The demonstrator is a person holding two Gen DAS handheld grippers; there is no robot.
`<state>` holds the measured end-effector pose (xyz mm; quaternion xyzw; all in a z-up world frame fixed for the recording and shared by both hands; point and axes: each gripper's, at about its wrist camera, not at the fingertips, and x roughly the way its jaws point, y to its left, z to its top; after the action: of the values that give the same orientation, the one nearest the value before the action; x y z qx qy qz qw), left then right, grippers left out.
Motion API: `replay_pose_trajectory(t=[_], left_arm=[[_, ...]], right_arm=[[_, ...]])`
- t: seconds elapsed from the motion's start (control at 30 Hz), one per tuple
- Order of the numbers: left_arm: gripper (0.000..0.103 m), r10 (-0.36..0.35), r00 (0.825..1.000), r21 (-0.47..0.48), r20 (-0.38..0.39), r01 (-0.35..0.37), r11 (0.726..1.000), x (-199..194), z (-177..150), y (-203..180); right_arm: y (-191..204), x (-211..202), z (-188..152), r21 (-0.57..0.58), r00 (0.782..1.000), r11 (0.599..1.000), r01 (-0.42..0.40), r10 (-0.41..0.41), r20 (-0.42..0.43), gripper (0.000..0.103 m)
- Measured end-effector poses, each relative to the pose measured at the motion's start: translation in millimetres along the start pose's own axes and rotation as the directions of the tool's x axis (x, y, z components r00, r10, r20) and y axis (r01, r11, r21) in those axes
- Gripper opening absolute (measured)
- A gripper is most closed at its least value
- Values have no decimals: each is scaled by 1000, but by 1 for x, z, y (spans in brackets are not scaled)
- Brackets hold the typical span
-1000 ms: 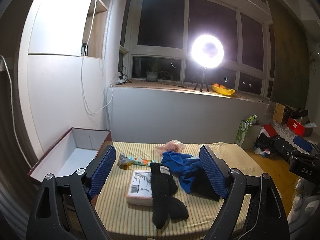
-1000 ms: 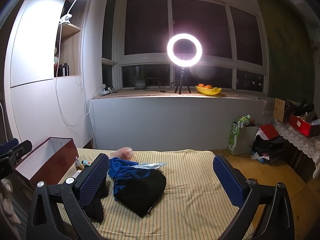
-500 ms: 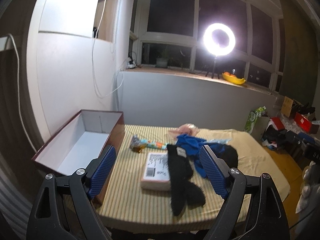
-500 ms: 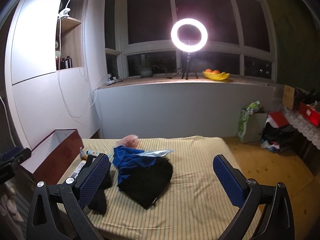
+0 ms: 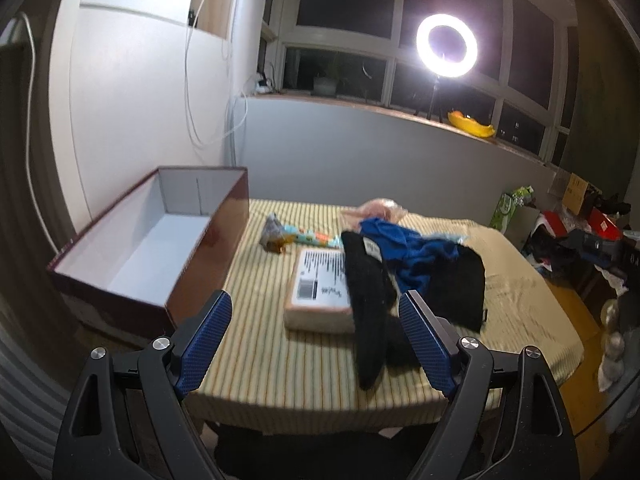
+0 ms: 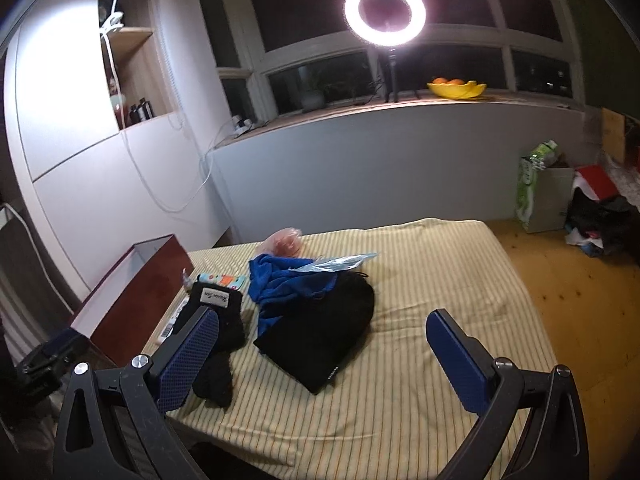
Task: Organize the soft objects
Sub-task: 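Move the right gripper down to the black knit glove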
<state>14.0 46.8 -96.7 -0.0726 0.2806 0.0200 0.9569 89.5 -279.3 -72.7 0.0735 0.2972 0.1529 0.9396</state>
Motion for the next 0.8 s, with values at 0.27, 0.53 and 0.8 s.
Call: replay_pose_trajectory(t=[0.27, 0.53, 0.8], left_arm=[[85, -33, 999, -24, -38, 33, 999, 16, -6, 1], [81, -92, 992, -21, -90, 90, 996, 34, -18, -12], [76, -139, 980, -31, -140, 136, 990, 55, -31, -25]], right_arm=[[17, 39, 9, 2, 985, 991, -137, 136, -102, 103], [39, 71, 1, -12, 959, 978, -210, 203, -196, 101], [67, 110, -5, -6, 907, 952, -305, 288, -309, 94]])
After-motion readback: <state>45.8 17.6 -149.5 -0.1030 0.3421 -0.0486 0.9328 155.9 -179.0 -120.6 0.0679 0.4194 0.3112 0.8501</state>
